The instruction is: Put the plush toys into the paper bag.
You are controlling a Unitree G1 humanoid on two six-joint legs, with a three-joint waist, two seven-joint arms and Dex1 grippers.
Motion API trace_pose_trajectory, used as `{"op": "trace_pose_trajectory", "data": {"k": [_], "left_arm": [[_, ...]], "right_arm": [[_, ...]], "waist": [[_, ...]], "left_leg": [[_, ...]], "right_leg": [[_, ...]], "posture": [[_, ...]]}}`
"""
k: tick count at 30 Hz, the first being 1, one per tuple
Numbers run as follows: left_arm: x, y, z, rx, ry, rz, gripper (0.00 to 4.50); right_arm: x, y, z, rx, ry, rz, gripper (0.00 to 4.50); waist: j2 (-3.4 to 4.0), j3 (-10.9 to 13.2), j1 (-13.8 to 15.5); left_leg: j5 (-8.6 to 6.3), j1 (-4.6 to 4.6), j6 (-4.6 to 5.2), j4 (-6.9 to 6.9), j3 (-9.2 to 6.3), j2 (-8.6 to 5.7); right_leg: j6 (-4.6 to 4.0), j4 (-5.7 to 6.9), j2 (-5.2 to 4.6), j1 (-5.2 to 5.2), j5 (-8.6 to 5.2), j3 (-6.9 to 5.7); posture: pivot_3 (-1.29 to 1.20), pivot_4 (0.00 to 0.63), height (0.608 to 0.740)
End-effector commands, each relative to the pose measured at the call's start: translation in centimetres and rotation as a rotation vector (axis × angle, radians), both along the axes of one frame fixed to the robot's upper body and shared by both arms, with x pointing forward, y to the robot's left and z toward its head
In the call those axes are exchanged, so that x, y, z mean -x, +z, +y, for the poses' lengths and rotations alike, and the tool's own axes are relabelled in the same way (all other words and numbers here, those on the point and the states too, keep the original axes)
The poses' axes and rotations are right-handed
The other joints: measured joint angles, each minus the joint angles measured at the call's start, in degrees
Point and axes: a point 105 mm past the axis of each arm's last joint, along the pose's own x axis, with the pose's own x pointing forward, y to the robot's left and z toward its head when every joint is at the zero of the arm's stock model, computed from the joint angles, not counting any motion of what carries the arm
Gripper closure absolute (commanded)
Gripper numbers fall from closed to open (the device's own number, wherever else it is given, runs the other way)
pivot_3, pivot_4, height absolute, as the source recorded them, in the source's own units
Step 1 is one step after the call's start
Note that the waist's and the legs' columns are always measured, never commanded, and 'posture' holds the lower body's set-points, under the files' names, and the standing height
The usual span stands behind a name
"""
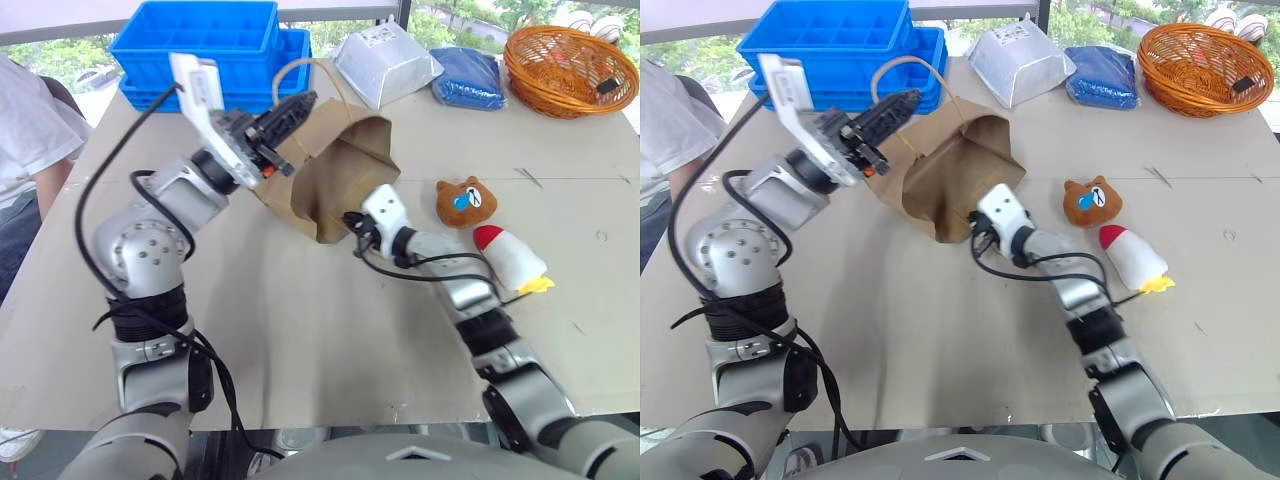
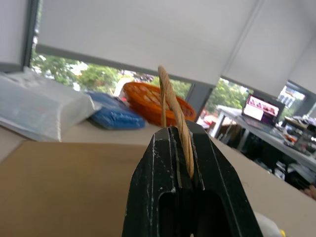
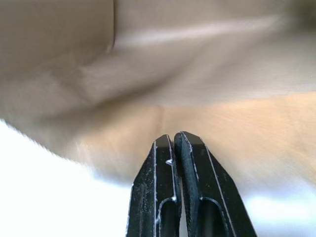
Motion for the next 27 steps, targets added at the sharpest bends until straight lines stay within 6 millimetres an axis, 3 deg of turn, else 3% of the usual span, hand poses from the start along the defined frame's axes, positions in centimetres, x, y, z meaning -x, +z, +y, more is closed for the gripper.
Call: {"op": "trace_pose_trajectory", "data": {"k": [1, 2, 4, 5, 7, 11, 12, 14, 20, 27], "left_arm": [[0.2, 0.5, -0.4, -0.005, -0.008, -0.052, 4.5], [0.1, 0.4, -0.5, -0.007, -0.01, -0.051, 4.5], [0.0, 0.2, -0.6, -0.01, -0.013, -0.051, 4.5], [-0.1, 0.2, -0.7, -0.01, -0.014, -0.051, 4.5], [-0.1, 0.2, -0.8, -0.01, -0.019, -0.054, 4.5], [-0.1, 0.0, -0.9, -0.027, -0.033, -0.062, 4.5], [0.0, -0.2, -1.1, -0.046, -0.042, -0.068, 4.5], [0.3, -0.6, -1.6, -0.084, -0.056, -0.086, 4.5], [0.7, 0.7, -3.2, -0.077, -0.085, -0.155, 4.5], [0.7, 4.2, -2.2, -0.138, -0.023, -0.289, 4.5]], "right_arm": [[3.2, 4.5, -0.8, -0.075, 0.073, -0.06, 3.26], [4.0, 5.5, -1.6, -0.08, 0.064, -0.078, 2.64], [4.8, 7.4, -3.7, -0.07, -0.018, -0.141, 2.2], [5.4, 8.1, -4.8, -0.049, -0.049, -0.159, 1.58], [6.6, 8.5, -7.2, 0.02, -0.099, -0.138, 0.96], [7.5, 8.3, -12.7, 0.212, -0.29, -0.058, 0.96], [7.7, 8.4, -14.2, 0.203, -0.335, -0.036, 0.96], [8.1, 8.8, -15.2, 0.115, -0.344, -0.004, 0.96], [7.5, 8.0, -12.2, 0.053, -0.232, -0.014, 0.96], [5.6, 10.5, -5.9, -0.218, -0.006, -0.107, 0.96]], "waist": [[0.01, 0.0, -0.2], [0.01, 0.0, -0.2], [0.13, 0.1, -0.1], [0.18, 0.1, 0.1], [0.19, 0.1, 0.2], [0.17, 0.1, 0.5], [0.16, 0.1, 0.6], [0.16, 0.1, 0.5], [0.16, 0.1, 0.0], [0.13, 0.2, -0.3]], "left_leg": [[0.0, 0.01, 0.0, -0.01, -0.01, 0.03], [-0.02, 0.05, 0.03, -0.03, -0.01, 0.07], [-0.07, 0.09, 0.11, -0.07, -0.01, 0.08], [-0.1, 0.06, 0.17, -0.07, -0.11, 0.08], [-0.1, 0.0, 0.18, -0.04, -0.14, 0.07], [-0.12, -0.2, 0.22, 0.08, -0.15, 0.02], [-0.13, -0.22, 0.24, 0.09, -0.16, 0.01], [-0.14, -0.22, 0.26, 0.08, -0.16, -0.08], [-0.15, -0.17, 0.29, 0.08, -0.14, -0.02], [-0.13, -0.1, 0.27, 0.09, -0.08, 0.01]], "right_leg": [[0.0, 0.01, 0.04, 0.0, 0.0, -0.01], [-0.01, 0.02, 0.13, 0.0, -0.01, -0.01], [-0.03, 0.04, 0.27, 0.0, -0.02, -0.01], [-0.04, 0.05, 0.26, -0.01, -0.02, -0.08], [-0.03, 0.04, 0.23, -0.01, -0.03, -0.1], [0.0, -0.14, 0.12, -0.01, -0.03, -0.11], [0.0, -0.16, 0.12, -0.02, -0.02, -0.12], [0.0, -0.17, 0.17, -0.01, -0.03, -0.13], [0.0, -0.09, 0.28, -0.01, -0.03, -0.1], [0.01, -0.03, 0.33, -0.02, -0.03, -0.04]], "posture": [[0.0, 0.15, 0.74], [0.0, 0.15, 0.74], [0.0, 0.15, 0.74], [0.0, 0.15, 0.74], [0.0, 0.15, 0.74], [0.0, 0.15, 0.74], [0.0, 0.15, 0.74], [0.0, 0.15, 0.74], [0.0, 0.15, 0.74], [0.0, 0.15, 0.74]]}}
